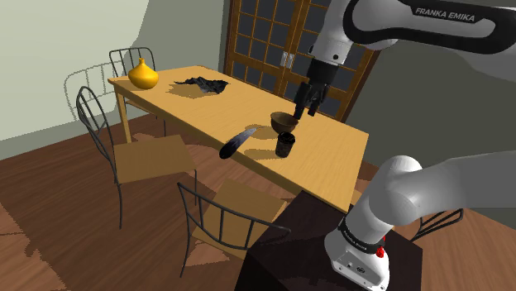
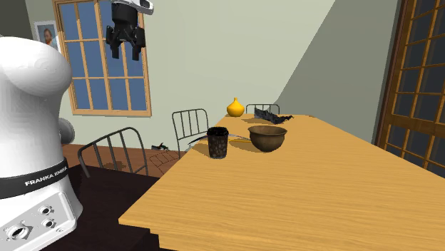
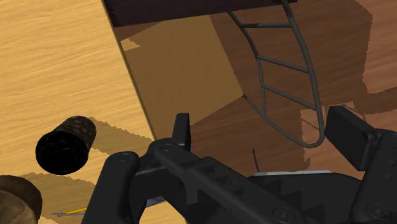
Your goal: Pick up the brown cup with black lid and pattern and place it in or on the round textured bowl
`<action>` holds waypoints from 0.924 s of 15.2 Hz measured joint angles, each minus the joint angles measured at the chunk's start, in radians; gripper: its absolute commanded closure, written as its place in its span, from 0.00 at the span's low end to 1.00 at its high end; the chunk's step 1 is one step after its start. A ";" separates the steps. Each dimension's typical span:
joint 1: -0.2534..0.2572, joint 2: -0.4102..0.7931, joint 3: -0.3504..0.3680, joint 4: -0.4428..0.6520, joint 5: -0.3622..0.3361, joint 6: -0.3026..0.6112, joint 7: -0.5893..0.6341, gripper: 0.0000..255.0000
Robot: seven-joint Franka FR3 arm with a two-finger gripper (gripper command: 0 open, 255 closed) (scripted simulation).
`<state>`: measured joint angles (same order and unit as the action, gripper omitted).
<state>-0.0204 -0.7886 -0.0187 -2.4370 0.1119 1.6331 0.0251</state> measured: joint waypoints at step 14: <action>0.002 0.224 -0.240 -0.083 -0.203 0.268 -0.501 0.00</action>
<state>-0.0181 -0.5647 -0.2584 -2.5203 -0.0914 1.9012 -0.4759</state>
